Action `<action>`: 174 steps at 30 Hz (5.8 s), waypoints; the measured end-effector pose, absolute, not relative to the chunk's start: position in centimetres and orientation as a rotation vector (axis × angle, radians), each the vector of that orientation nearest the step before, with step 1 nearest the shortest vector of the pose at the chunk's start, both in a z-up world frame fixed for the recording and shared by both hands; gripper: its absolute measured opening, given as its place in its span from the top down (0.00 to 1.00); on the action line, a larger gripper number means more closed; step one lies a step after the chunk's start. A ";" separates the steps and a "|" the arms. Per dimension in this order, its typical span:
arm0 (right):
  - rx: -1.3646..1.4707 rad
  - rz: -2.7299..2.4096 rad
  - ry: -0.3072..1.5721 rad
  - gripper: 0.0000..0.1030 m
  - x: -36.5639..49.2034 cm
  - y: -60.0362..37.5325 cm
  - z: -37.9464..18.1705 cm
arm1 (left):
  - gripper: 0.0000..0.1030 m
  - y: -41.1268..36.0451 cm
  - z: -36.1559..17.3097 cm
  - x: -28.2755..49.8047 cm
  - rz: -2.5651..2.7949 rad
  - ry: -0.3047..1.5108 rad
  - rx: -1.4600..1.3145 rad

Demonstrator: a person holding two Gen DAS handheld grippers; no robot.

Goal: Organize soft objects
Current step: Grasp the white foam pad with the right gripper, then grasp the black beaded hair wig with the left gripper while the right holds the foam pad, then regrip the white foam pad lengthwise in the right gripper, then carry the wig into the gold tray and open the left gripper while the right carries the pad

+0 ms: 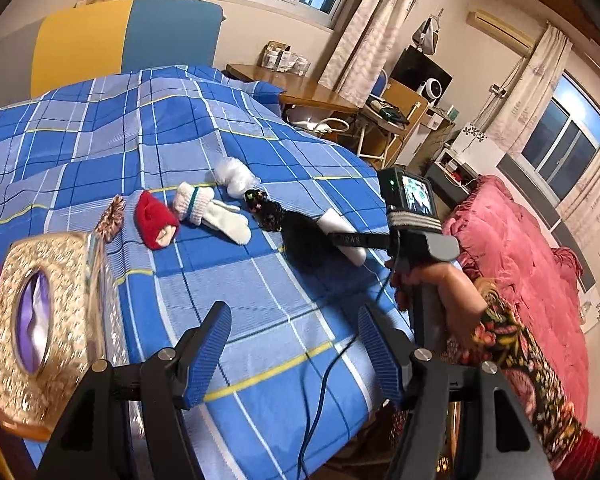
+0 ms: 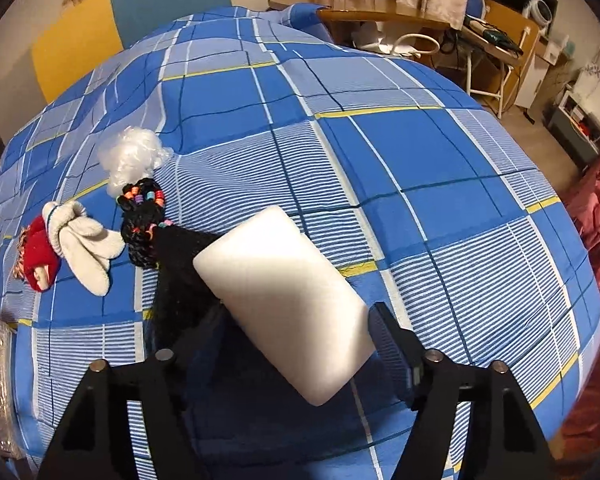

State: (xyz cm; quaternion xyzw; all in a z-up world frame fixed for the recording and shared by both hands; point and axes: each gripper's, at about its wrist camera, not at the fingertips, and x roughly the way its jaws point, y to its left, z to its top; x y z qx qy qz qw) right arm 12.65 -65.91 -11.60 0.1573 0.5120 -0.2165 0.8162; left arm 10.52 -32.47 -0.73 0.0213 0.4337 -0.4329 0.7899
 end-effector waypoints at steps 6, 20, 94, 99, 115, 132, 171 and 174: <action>0.325 -0.442 1.050 0.59 12.3 -65.4 -10.6 | 0.35 -35.0 -1.5 12.6 -0.894 0.972 0.031; 0.457 -0.475 1.021 0.29 11.5 -67.1 -10.3 | 0.34 -44.9 -8.4 21.1 -0.847 1.263 -0.153; 0.333 -0.464 1.132 0.79 12.0 -65.6 -12.3 | 0.40 -40.6 -11.3 15.9 -0.641 1.098 0.336; 0.331 -0.442 1.058 0.79 11.6 -65.4 -10.9 | 0.40 -40.5 -14.0 16.8 -0.606 1.166 0.338; 0.274 -0.435 0.981 0.79 11.9 -63.8 -9.4 | 0.66 -35.5 -7.4 15.8 -0.761 1.061 0.063; 0.246 -0.476 0.846 0.79 10.8 -63.5 -6.9 | 0.66 -21.4 4.7 14.7 -0.802 0.827 -0.081; 0.283 0.042 0.603 0.79 7.2 -32.1 8.4 | 0.66 13.9 -11.3 23.9 -0.175 1.070 -0.261; 0.284 0.098 0.615 0.79 7.5 -29.5 8.1 | 0.66 14.3 -11.8 24.2 -0.166 1.069 -0.252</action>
